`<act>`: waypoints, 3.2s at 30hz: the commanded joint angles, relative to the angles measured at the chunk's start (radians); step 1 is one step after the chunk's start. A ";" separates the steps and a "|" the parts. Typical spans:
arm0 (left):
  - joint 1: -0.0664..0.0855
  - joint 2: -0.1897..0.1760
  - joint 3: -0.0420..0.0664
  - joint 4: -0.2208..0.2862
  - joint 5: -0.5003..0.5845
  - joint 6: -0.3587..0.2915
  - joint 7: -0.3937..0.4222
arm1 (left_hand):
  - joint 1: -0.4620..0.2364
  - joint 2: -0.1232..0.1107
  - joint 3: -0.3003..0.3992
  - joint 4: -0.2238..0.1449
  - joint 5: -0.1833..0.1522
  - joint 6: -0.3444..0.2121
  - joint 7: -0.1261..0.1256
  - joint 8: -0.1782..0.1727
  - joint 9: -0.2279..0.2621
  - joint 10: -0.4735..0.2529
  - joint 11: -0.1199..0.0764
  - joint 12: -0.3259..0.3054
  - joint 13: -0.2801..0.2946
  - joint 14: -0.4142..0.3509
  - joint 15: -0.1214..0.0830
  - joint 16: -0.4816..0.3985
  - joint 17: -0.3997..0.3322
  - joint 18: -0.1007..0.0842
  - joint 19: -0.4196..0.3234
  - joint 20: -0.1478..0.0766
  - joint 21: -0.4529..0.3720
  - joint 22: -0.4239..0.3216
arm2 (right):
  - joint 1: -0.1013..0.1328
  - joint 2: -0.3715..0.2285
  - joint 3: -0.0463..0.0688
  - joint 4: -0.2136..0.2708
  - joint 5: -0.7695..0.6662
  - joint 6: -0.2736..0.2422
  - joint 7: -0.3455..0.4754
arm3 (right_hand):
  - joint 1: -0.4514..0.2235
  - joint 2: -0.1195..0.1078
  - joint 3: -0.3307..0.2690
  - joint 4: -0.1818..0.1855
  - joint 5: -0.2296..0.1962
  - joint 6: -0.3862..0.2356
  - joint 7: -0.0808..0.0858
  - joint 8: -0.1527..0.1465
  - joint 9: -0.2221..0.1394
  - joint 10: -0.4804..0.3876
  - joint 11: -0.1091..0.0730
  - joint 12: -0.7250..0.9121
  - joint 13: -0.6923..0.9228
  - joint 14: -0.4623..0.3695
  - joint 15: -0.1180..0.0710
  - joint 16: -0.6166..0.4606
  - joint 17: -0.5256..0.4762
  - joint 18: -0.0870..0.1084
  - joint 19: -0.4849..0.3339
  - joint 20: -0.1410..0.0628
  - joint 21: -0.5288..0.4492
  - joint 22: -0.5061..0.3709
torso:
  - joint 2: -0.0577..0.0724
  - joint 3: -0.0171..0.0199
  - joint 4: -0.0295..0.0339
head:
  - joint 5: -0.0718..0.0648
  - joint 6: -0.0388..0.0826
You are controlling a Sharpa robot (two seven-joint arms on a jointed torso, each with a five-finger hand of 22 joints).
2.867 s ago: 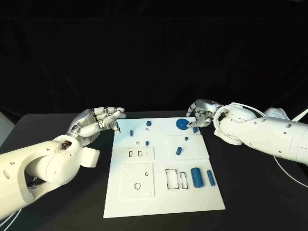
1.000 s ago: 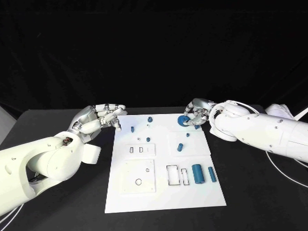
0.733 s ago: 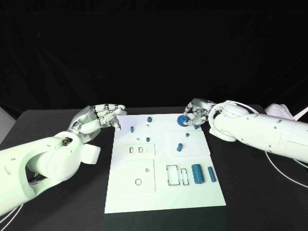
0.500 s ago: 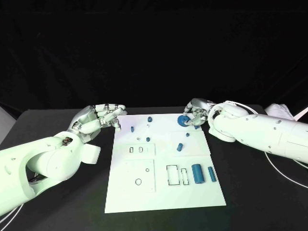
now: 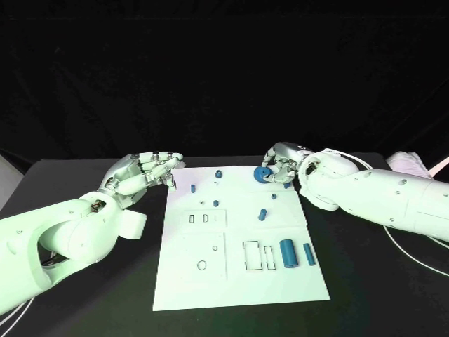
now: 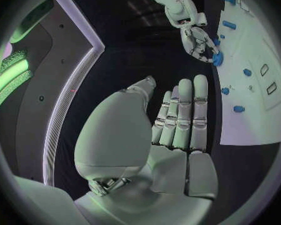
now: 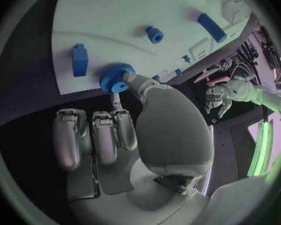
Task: Assemble the parts on the task board
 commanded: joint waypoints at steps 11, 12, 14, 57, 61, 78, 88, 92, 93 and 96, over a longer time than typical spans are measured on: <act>0.001 0.003 0.001 0.002 -0.003 0.009 0.005 | 0.004 0.008 0.000 -0.004 -0.001 -0.007 -0.001 0.000 0.001 -0.008 0.001 0.005 0.001 -0.005 0.002 -0.006 0.001 0.015 -0.008 0.000 0.007 0.001 | 0.004 0.058 0.001 0.093 -0.135 -0.089 -0.025 | -0.027 -0.004 0.004 0.005 -0.001 0.030 -0.015 -0.004 0.010 0.022 -0.005 0.004 0.154 0.096 -0.005 -0.001 0.224 -0.016 0.035 -0.008 0.004 0.164 | 0.001 -0.0001 0.0002 | 0.007 0.002; 0.001 0.003 0.001 0.002 -0.003 0.009 0.005 | 0.004 0.008 0.000 -0.004 -0.001 -0.007 -0.001 0.000 0.001 -0.008 0.001 0.005 0.001 -0.005 0.002 -0.006 0.001 0.015 -0.008 0.000 0.007 0.001 | 0.004 0.066 0.001 0.095 -0.143 -0.090 -0.027 | -0.027 -0.004 0.004 0.005 -0.001 0.030 -0.015 -0.004 0.010 0.022 -0.005 0.004 0.154 0.096 -0.005 -0.001 0.224 -0.016 0.035 -0.008 0.004 0.164 | 0.001 -0.0001 0.0002 | 0.007 0.002; 0.001 0.004 0.001 0.003 -0.003 0.009 0.005 | 0.004 0.008 0.000 -0.004 -0.001 -0.007 -0.001 0.000 0.001 -0.008 0.001 0.005 0.001 -0.005 0.002 -0.006 0.001 0.015 -0.008 0.000 0.007 0.001 | 0.003 0.082 0.001 0.095 -0.154 -0.092 -0.032 | -0.028 -0.004 0.004 0.005 -0.001 0.030 -0.015 -0.004 0.009 0.022 -0.005 0.004 0.155 0.096 -0.005 -0.001 0.224 -0.016 0.035 -0.008 0.004 0.164 | 0.001 -0.0006 0.0006 | 0.007 0.002; 0.001 0.010 0.001 0.006 -0.003 0.010 0.002 | 0.004 0.008 0.000 -0.004 -0.001 -0.007 -0.001 0.000 0.001 -0.008 0.001 0.005 0.001 -0.005 0.002 -0.006 0.001 0.015 -0.008 0.000 0.007 0.001 | -0.036 0.223 0.001 -0.009 -0.204 -0.077 -0.054 | -0.032 -0.008 0.008 0.000 -0.003 0.022 -0.013 -0.012 0.007 0.021 -0.004 0.001 0.153 0.096 -0.004 -0.002 0.223 -0.015 0.033 -0.008 0.002 0.162 | 0.002 0.0003 -0.0002 | 0.020 -0.011; 0.001 0.010 0.001 0.005 -0.003 0.011 0.001 | 0.004 0.008 0.000 -0.004 -0.001 -0.007 -0.001 0.000 0.001 -0.008 0.001 0.005 0.001 -0.005 0.002 -0.006 0.001 0.015 -0.008 0.000 0.007 0.001 | -0.036 0.226 0.001 -0.011 -0.205 -0.078 -0.053 | -0.035 -0.009 0.009 -0.001 -0.004 0.018 -0.011 -0.015 0.006 0.019 -0.003 -0.001 0.150 0.095 -0.003 -0.004 0.220 -0.014 0.031 -0.007 -0.001 0.159 | 0.003 0.0001 -0.0011 | 0.021 -0.012; 0.001 0.013 0.000 0.001 -0.003 0.010 -0.001 | 0.004 0.009 0.004 -0.009 -0.002 -0.008 0.000 0.002 0.004 -0.011 0.002 0.010 0.004 -0.004 0.002 -0.009 0.001 0.015 -0.013 0.001 0.013 0.005 | -0.035 0.234 0.001 -0.022 -0.196 -0.038 -0.051 | -0.095 -0.035 -0.028 0.007 -0.039 -0.073 0.015 -0.089 -0.014 -0.024 0.022 -0.055 0.105 0.090 0.021 -0.016 0.204 -0.004 0.005 0.013 -0.040 0.124 | 0.001 0.0006 -0.0014 | 0.021 -0.018; 0.001 0.011 0.000 0.002 -0.003 0.007 0.000 | 0.004 0.009 0.004 -0.009 -0.002 -0.008 0.000 0.002 0.004 -0.011 0.002 0.010 0.004 -0.004 0.002 -0.009 0.001 0.015 -0.013 0.001 0.013 0.005 | -0.034 0.237 0.000 -0.026 -0.182 0.005 -0.042 | -0.103 0.015 -0.206 0.076 -0.043 -0.092 0.028 -0.131 -0.017 -0.047 0.034 -0.077 0.086 0.091 0.033 -0.013 0.208 0.002 -0.008 0.027 -0.066 0.107 | 0.002 0.0012 -0.0018 | 0.021 -0.022; 0.001 0.010 0.000 0.002 -0.003 0.006 -0.001 | 0.003 0.009 0.005 -0.010 -0.002 -0.009 0.000 0.002 0.005 -0.012 0.002 0.011 0.004 -0.004 0.002 -0.010 0.001 0.015 -0.014 0.001 0.015 0.006 | -0.034 0.236 -0.001 -0.028 -0.176 0.015 -0.037 | -0.105 0.028 -0.211 0.090 -0.028 -0.081 0.025 -0.130 -0.015 -0.043 0.033 -0.073 0.089 0.091 0.032 -0.013 0.208 0.002 -0.006 0.026 -0.064 0.110 | 0.001 0.0017 -0.0018 | 0.020 -0.022; 0.001 0.010 0.000 0.003 -0.003 0.006 -0.001 | 0.003 0.009 0.005 -0.010 -0.002 -0.009 0.000 0.002 0.005 -0.012 0.002 0.011 0.004 -0.004 0.002 -0.010 0.001 0.015 -0.014 0.001 0.015 0.006 | -0.034 0.236 -0.001 -0.028 -0.175 0.017 -0.036 | -0.105 0.029 -0.211 0.092 -0.026 -0.079 0.025 -0.129 -0.015 -0.042 0.032 -0.072 0.090 0.091 0.032 -0.013 0.208 0.001 -0.005 0.026 -0.063 0.110 | 0.002 0.0019 -0.0021 | 0.021 -0.022; 0.001 0.010 0.000 0.003 -0.003 0.005 -0.001 | 0.003 0.009 0.005 -0.010 -0.002 -0.009 0.000 0.002 0.005 -0.012 0.002 0.011 0.004 -0.004 0.002 -0.010 0.001 0.015 -0.014 0.001 0.015 0.006 | -0.034 0.235 -0.002 -0.029 -0.171 0.024 -0.031 | -0.108 0.039 -0.206 0.101 -0.011 -0.061 0.020 -0.123 -0.011 -0.038 0.028 -0.066 0.094 0.091 0.029 -0.014 0.207 0.000 -0.002 0.024 -0.060 0.114 | 0.001 0.0019 -0.0020 | 0.022 -0.024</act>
